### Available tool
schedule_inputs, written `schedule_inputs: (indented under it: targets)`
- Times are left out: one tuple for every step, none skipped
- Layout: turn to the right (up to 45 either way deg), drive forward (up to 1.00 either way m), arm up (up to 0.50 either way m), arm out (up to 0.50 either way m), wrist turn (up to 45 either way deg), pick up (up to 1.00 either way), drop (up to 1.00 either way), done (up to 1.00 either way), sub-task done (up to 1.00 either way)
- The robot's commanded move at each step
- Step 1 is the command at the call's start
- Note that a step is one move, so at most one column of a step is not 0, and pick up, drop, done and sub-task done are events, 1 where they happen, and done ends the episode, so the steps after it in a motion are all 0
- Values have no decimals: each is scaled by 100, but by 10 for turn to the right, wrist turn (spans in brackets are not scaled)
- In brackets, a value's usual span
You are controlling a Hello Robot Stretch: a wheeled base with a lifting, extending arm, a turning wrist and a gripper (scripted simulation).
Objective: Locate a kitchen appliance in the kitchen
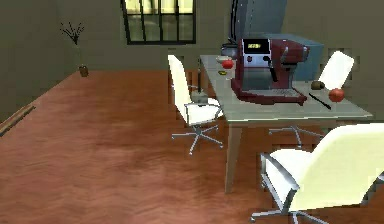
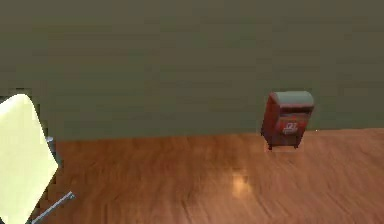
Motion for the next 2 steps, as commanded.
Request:
schedule_inputs:
  targets:
    - [0,45,0,0,0,0,0,0,0]
    - [240,0,0,0,0,0,0,0,0]
